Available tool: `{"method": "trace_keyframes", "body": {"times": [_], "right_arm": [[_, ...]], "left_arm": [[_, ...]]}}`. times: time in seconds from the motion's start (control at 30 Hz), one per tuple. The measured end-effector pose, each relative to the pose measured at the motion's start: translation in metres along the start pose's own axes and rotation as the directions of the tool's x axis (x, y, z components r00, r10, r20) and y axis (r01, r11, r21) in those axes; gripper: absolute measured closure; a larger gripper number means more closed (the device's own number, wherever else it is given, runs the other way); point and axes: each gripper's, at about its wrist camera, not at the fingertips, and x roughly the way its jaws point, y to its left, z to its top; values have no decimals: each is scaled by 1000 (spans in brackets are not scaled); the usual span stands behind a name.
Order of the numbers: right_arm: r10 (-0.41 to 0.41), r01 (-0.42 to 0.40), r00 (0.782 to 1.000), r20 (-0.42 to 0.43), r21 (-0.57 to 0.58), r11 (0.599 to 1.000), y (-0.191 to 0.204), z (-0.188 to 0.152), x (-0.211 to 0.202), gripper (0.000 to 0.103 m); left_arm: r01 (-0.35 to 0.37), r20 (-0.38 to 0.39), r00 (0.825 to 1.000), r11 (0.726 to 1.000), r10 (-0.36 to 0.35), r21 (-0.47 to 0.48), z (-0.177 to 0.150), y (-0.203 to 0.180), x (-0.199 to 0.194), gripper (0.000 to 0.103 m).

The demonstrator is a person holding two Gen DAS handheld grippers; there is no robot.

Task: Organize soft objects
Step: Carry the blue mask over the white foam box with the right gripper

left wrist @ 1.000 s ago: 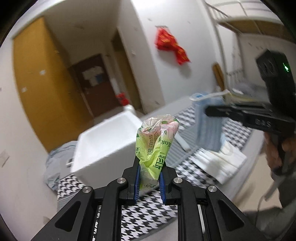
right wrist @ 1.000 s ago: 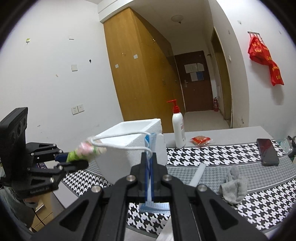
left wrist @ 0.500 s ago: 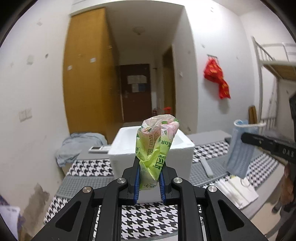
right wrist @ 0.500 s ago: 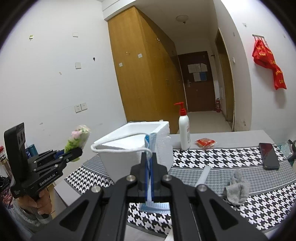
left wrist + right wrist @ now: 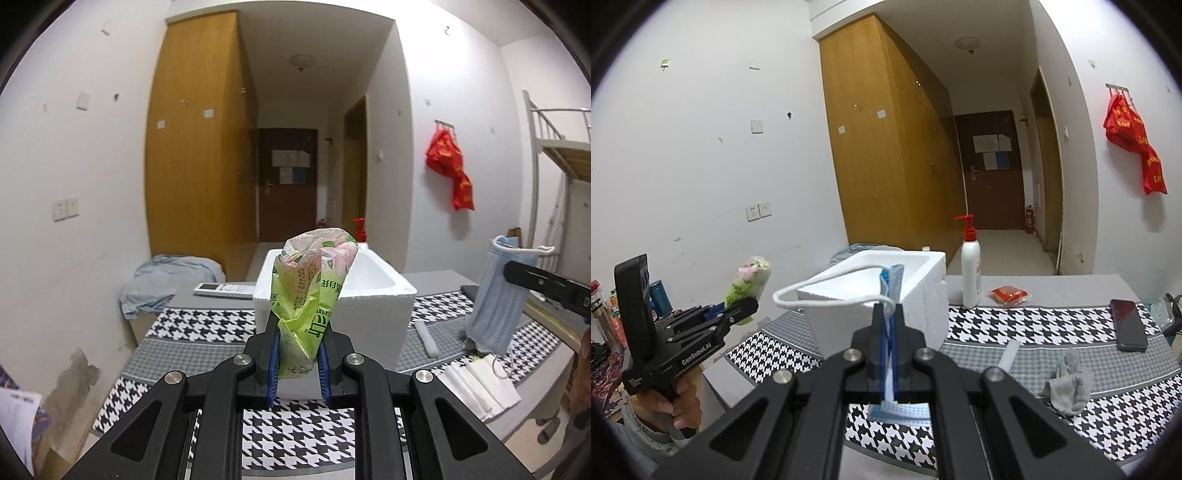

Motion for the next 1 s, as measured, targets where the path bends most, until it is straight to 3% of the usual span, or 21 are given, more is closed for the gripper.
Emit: {"method": "trace_keyframes", "body": {"times": [0.37,1.0], "right_arm": [[-6,6,1000,10,-10,1000,16,13,15,99],[39,-35,998,50,-89,995,31,76,61,99]], "left_arm": [[6,20,1000,999,-7,51,16,12,2,84],[-103,4,995,994,103,43,15,48,17,84]]}}
